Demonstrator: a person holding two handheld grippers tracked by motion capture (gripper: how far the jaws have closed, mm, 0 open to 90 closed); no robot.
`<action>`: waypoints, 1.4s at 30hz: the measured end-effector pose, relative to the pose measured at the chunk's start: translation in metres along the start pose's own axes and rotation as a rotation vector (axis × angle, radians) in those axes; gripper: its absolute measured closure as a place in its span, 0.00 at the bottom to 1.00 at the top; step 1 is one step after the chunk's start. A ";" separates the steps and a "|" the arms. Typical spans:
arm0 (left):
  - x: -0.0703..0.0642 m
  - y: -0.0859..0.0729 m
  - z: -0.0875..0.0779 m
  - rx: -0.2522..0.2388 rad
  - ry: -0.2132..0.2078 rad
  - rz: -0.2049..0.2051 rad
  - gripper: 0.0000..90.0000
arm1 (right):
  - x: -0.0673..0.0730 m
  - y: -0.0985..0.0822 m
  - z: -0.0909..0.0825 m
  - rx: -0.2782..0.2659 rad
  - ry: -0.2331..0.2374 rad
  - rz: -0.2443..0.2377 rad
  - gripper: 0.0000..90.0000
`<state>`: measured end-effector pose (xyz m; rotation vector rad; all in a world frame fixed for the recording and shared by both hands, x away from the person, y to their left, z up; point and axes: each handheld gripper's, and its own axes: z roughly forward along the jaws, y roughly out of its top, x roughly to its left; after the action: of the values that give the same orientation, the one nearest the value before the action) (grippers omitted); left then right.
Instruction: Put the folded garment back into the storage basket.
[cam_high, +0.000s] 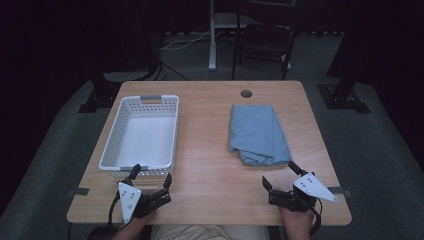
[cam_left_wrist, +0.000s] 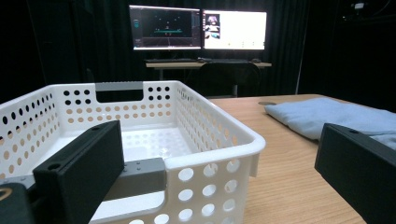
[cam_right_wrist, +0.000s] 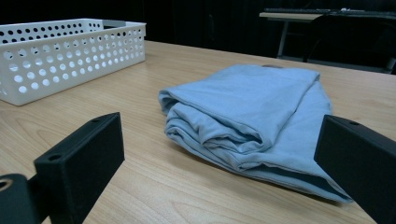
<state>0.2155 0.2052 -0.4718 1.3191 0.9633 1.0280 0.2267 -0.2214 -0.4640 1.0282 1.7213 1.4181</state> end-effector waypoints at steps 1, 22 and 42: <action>0.000 0.000 0.000 -0.001 0.000 0.000 0.03 | 0.000 0.000 0.000 0.004 -0.007 0.001 0.02; 0.000 0.000 -0.001 -0.005 -0.002 0.001 0.03 | -0.001 0.007 -0.002 0.099 0.003 0.023 0.05; 0.000 0.000 -0.001 -0.004 -0.011 0.002 0.03 | -0.008 0.029 -0.019 0.084 -0.018 0.029 0.06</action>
<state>0.2151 0.2056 -0.4719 1.3210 0.9514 1.0224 0.2188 -0.2344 -0.4316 1.1111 1.7729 1.3605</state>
